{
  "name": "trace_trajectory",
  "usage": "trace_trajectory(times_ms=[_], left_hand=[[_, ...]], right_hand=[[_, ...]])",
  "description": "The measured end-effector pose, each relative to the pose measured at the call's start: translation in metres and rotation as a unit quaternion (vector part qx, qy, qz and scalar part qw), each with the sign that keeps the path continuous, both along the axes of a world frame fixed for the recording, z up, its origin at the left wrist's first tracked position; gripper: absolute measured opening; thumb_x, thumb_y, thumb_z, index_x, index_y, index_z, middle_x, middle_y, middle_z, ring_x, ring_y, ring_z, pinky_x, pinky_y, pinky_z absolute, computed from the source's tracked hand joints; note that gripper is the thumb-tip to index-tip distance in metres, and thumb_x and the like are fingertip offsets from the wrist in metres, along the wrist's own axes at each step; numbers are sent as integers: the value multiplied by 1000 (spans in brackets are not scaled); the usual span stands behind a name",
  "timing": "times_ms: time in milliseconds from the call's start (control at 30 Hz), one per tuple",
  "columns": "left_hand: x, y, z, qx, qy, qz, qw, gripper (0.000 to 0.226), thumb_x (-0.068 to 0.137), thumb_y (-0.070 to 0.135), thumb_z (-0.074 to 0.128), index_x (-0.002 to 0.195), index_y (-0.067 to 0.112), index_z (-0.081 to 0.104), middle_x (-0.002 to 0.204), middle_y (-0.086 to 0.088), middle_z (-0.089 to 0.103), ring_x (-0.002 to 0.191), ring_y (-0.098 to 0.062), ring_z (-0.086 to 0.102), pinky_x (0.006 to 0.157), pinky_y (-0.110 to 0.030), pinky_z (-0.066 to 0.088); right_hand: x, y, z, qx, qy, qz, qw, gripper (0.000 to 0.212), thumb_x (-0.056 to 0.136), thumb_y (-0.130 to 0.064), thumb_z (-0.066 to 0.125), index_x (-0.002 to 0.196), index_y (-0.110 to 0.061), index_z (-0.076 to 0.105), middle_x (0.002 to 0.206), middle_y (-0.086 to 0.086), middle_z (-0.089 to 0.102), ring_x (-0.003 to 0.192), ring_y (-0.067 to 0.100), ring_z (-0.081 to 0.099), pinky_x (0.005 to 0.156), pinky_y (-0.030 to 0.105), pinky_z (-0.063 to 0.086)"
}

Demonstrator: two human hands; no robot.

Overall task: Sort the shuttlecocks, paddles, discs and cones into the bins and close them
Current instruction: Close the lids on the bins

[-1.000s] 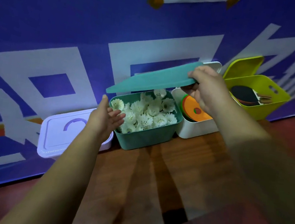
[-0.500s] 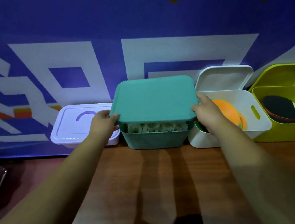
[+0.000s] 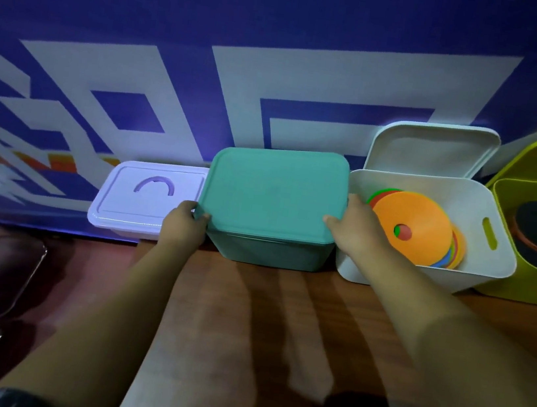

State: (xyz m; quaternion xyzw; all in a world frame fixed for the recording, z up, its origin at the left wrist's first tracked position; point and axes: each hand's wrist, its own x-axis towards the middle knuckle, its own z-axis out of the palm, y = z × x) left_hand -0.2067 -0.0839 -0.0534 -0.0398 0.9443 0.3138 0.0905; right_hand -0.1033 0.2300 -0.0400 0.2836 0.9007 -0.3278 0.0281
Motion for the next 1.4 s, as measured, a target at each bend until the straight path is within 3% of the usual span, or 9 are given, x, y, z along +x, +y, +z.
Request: trace_trajectory(times_ms=[167, 333, 500, 700, 867, 967, 1067, 1200, 1400], left_hand=[[-2, 12, 6, -11, -17, 23, 1000, 40, 98, 22, 64, 133, 4, 59, 123, -18, 69, 111, -39, 63, 83, -36, 42], [-9, 8, 9, -60, -74, 9, 995, 29, 92, 12, 65, 116, 2, 54, 95, -13, 63, 88, -34, 63, 70, -37, 46], [-21, 2, 9, -75, -66, -28, 995, 26, 93, 19, 68, 110, 2, 58, 80, -6, 63, 64, -13, 56, 51, -27, 34], [-37, 11, 17, -129, -98, -97, 982, 40, 90, 24, 73, 120, 2, 58, 108, -16, 65, 89, -31, 60, 73, -36, 46], [-44, 14, 16, -211, -130, -149, 957, 36, 96, 28, 70, 120, 2, 63, 99, -14, 62, 90, -30, 59, 74, -34, 44], [-55, 21, 18, -173, -122, -150, 966, 55, 93, 29, 73, 136, 2, 51, 121, -18, 57, 103, -32, 61, 78, -35, 48], [-69, 32, 21, -143, -118, -165, 969, 90, 89, 30, 77, 157, 5, 23, 150, -20, 38, 135, -39, 48, 107, -46, 47], [-83, 50, 26, -125, -130, -171, 969, 113, 86, 36, 83, 164, 6, 7, 165, -16, 20, 148, -38, 34, 119, -49, 38], [-92, 60, 26, -219, -119, -229, 941, 107, 85, 53, 81, 159, 1, 23, 154, -24, 33, 143, -36, 36, 117, -45, 38]], right_hand=[[-2, 6, -8, 46, -56, 14, 997, 52, 99, -43, 66, 139, -12, 53, 137, 16, 51, 121, 37, 57, 96, 42, 49], [0, 0, -19, 50, -58, 40, 996, 48, 103, -43, 61, 141, -15, 50, 133, 15, 50, 115, 35, 60, 92, 43, 51], [-4, -3, -15, 85, -64, 30, 994, 45, 104, -43, 61, 135, -11, 51, 132, 14, 46, 110, 35, 60, 91, 42, 50], [-12, -4, -8, 94, -71, 42, 992, 43, 105, -39, 62, 133, -9, 51, 130, 12, 45, 110, 31, 60, 88, 37, 48], [-9, -2, -13, 99, -74, 53, 991, 42, 106, -40, 60, 134, -11, 48, 131, 12, 46, 113, 32, 58, 89, 39, 47], [-15, 1, -11, 106, -65, 64, 990, 68, 102, -41, 65, 153, -10, 34, 150, 12, 38, 135, 36, 48, 108, 45, 45], [-30, 5, -2, 131, -91, 123, 979, 93, 100, -47, 61, 169, -18, 6, 176, 5, 0, 159, 37, 15, 128, 47, 25], [-51, 3, 7, 132, -120, 147, 973, 79, 97, -50, 57, 163, -16, 29, 176, 10, 2, 159, 37, 15, 128, 46, 24], [-60, -5, 7, 170, -84, 126, 974, 75, 91, -68, 62, 139, -11, 50, 158, 12, 34, 142, 36, 36, 114, 48, 40]])
